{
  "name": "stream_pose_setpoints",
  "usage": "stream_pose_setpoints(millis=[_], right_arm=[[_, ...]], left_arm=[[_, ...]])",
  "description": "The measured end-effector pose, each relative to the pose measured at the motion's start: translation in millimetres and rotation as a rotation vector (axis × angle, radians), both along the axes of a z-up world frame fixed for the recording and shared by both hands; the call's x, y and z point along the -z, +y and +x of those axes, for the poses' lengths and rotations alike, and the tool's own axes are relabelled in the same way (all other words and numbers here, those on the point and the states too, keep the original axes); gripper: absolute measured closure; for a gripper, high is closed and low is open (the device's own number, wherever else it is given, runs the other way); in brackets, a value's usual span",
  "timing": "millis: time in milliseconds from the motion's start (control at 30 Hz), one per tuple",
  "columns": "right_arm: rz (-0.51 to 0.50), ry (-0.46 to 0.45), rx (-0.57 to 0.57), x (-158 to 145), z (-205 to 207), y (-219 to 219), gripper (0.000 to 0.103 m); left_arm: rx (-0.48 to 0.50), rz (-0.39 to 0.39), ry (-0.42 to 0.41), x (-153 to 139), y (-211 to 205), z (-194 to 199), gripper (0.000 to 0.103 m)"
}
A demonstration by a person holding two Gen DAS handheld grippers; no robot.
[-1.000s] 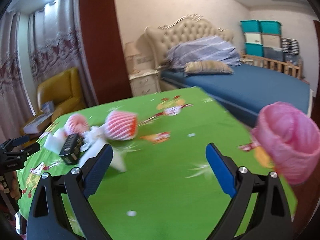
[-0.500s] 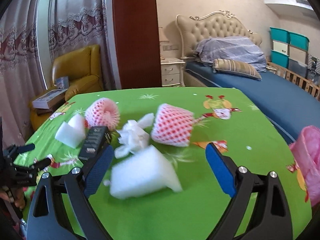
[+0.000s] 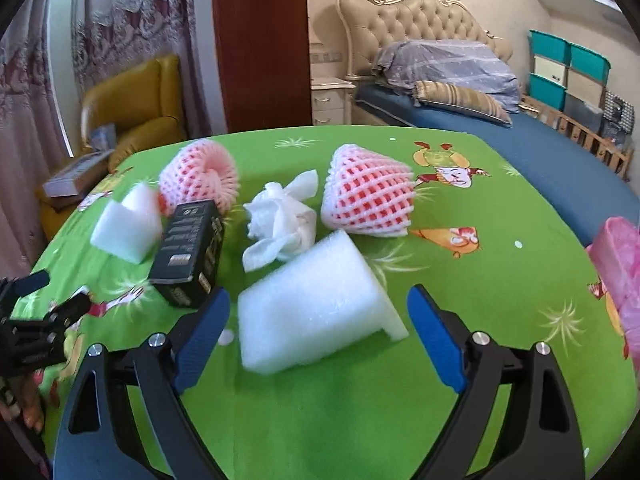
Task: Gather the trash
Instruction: 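Grasp the white foam block with the right tool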
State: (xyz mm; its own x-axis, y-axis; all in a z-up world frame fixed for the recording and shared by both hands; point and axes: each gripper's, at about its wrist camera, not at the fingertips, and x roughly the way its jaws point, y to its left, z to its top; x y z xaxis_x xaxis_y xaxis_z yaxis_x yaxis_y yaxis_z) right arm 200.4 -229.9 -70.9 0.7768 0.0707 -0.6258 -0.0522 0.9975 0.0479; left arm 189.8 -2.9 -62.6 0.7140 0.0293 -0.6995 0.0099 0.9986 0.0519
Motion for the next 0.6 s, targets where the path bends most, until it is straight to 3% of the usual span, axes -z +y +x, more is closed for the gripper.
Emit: stream_pose_setpoints(millis=[133,300,600], right_arm=[[-0.098,-0.003,0.05,-3,19,17,0.009],[-0.191,0.074,0.082,10,40,26,0.008],[-0.117,0.076,0.059,8,-19,-35,0.008]], left_arm=[[0.01,-0.011,0.004,1,1,1,0.006],[0.017,-0.033,0.004,1,2,0,0.006],[0.019,-0.057,0.005,1,6,1,0.006]])
